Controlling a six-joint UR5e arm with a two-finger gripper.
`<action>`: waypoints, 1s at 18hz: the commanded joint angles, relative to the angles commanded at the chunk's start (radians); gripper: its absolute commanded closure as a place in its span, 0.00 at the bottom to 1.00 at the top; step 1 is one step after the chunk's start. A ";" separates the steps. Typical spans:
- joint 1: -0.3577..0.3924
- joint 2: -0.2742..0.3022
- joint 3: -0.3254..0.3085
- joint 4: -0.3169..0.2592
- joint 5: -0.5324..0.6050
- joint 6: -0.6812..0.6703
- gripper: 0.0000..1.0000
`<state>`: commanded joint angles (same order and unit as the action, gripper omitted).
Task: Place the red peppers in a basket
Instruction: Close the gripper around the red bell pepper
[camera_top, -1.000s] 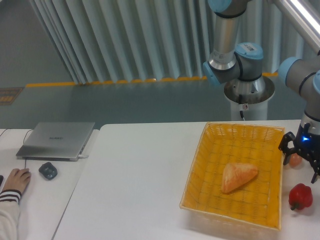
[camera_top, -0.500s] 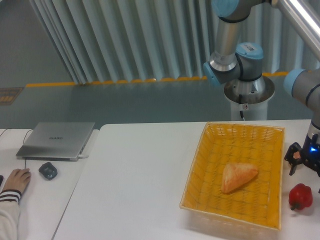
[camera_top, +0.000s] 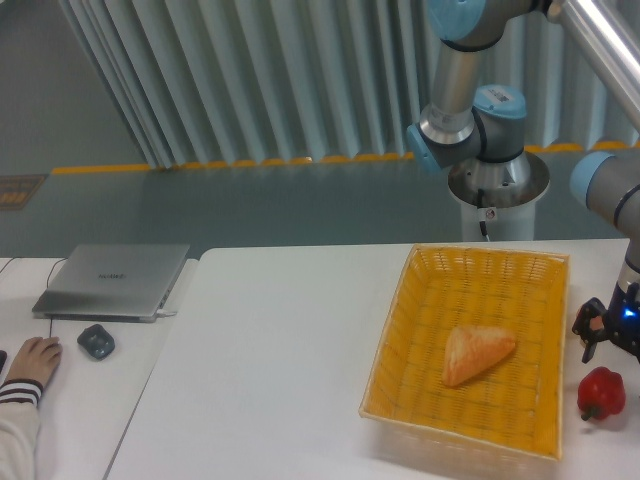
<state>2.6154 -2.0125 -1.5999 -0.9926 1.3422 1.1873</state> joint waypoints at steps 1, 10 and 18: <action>-0.002 -0.006 0.002 0.005 0.000 -0.002 0.00; -0.015 -0.032 0.002 0.011 0.006 -0.002 0.00; -0.015 -0.037 0.003 0.031 0.006 0.005 0.33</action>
<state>2.6001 -2.0494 -1.5969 -0.9618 1.3484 1.1919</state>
